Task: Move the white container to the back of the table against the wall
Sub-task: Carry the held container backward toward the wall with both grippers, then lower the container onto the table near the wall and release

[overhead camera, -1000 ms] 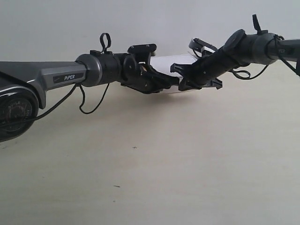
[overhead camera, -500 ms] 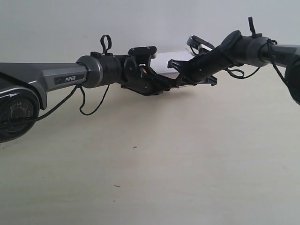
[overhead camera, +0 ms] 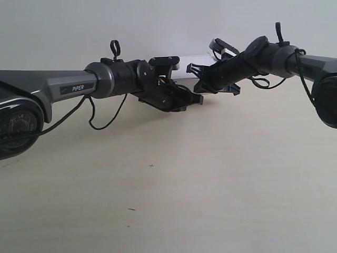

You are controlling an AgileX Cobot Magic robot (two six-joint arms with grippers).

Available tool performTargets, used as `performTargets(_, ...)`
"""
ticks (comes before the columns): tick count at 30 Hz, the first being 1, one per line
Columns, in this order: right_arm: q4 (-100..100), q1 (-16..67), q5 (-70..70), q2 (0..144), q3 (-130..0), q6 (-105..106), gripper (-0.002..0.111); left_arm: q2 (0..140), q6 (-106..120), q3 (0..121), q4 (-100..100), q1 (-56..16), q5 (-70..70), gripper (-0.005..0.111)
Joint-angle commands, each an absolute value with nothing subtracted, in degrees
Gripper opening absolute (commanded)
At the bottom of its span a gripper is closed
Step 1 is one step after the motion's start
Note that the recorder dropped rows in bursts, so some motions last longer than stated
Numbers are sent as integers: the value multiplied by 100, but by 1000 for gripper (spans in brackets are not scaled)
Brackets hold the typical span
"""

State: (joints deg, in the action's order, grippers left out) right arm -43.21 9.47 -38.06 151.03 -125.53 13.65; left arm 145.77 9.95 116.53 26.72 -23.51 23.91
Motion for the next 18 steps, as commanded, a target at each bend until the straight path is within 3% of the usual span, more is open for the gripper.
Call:
performTargets(1, -4463, 1014, -3443, 15118, -12621, 1357, 0, 14487, 1057, 11699, 2734, -2330, 2392, 0)
performTargets(18, -4092, 1060, -3808, 15071, -12621, 1297, 0, 14233, 1077, 11665, 2596, -2225, 2750, 0)
